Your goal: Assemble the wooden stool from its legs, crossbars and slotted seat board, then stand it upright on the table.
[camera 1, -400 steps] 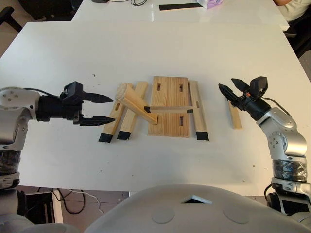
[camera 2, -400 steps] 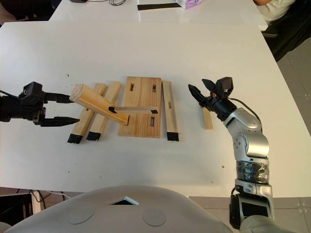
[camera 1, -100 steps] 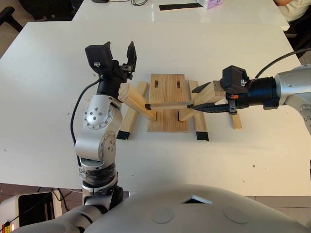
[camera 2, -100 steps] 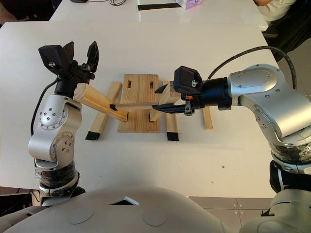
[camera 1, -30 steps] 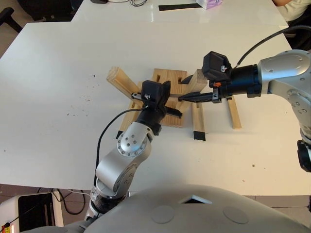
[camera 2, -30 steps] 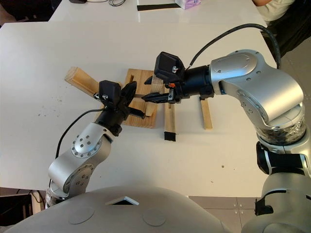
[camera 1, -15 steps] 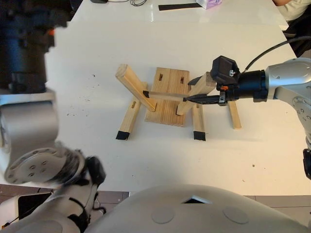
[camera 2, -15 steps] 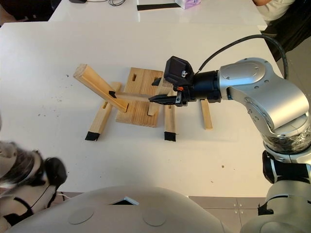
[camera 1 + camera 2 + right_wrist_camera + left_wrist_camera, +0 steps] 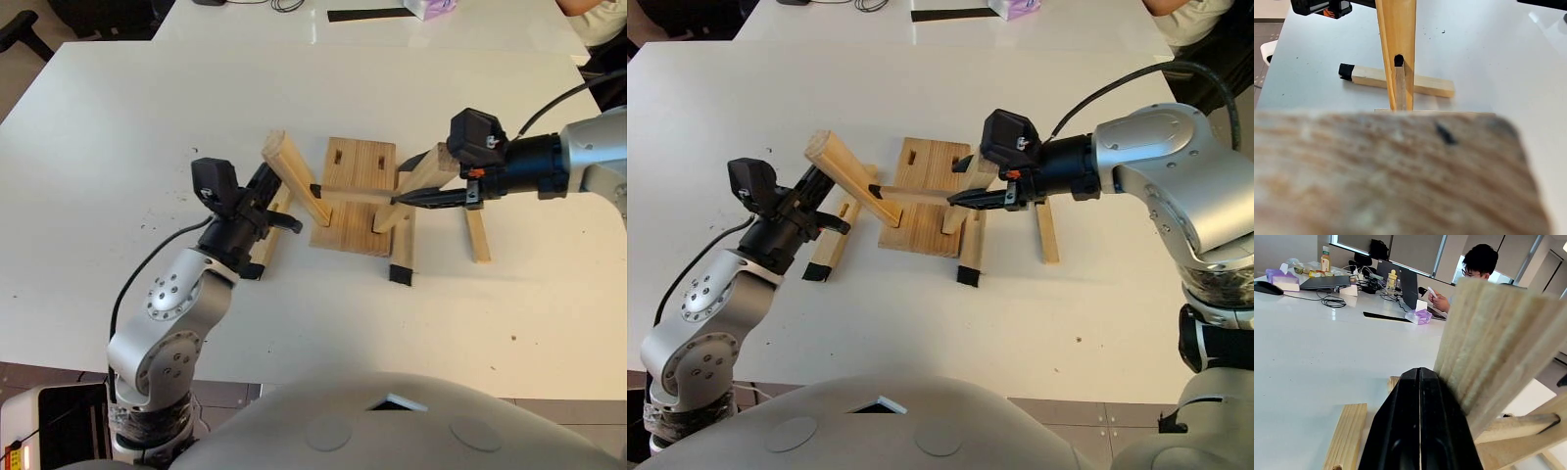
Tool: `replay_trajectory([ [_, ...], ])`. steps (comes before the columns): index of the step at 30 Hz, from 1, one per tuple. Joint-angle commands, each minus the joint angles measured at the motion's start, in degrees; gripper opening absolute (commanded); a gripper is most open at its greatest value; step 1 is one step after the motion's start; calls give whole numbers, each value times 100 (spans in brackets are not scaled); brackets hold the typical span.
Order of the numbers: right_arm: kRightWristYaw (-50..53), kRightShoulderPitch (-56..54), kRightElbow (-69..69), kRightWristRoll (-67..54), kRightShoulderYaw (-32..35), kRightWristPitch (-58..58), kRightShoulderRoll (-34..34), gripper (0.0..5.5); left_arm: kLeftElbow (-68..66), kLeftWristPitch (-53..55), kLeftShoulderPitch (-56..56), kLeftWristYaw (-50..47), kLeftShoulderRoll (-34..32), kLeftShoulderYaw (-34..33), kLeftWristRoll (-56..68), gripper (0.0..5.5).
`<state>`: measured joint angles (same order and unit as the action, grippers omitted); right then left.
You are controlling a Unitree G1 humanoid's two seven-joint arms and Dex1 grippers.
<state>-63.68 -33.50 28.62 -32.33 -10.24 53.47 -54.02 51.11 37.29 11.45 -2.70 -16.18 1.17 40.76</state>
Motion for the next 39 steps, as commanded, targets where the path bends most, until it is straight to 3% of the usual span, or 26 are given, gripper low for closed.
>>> replay_trajectory([
  [1, -429, -80, 42, -81, -623, -244, 337, 200, 884, -166, 121, 681, -76, 1238, 542, 0],
  [6, -475, 130, -142, 134, -565, -440, 238, 200, 169, -541, 544, 14, -163, -1080, 478, 0],
  [11, 91, 156, -336, 331, -378, -404, 366, 200, -522, -588, 287, -1193, 223, -2124, -42, 0],
  [15, 216, 52, -201, 158, -300, -222, 421, 200, -89, -533, 517, -1190, 514, -1734, 31, 0],
  [16, 225, 33, -167, 123, -303, -193, 439, 200, 87, -405, 546, -923, 479, -1302, 234, 0],
  [19, 155, -149, -133, 20, -479, -152, 608, 200, 788, 79, 317, 166, 240, 1324, 507, 0],
  [21, 9, -256, -78, -109, -601, -141, 727, 200, 691, 61, 236, 502, 283, 1688, 551, 0],
  [28, -383, -291, -156, -116, -662, -333, 710, 200, 631, -509, 736, 616, 122, 1251, 537, 0],
  [32, -377, -63, -161, -2, -596, -558, 672, 200, 180, -1242, 840, 465, 401, -30, 1233, 0],
  [35, -285, 81, -377, 270, -509, -895, 647, 200, -71, -1450, 829, 615, 291, -581, 1690, 0],
  [39, 2, 225, -502, 267, -166, -941, 729, 284, -299, -1405, 820, 708, 197, -647, 1753, 0],
])
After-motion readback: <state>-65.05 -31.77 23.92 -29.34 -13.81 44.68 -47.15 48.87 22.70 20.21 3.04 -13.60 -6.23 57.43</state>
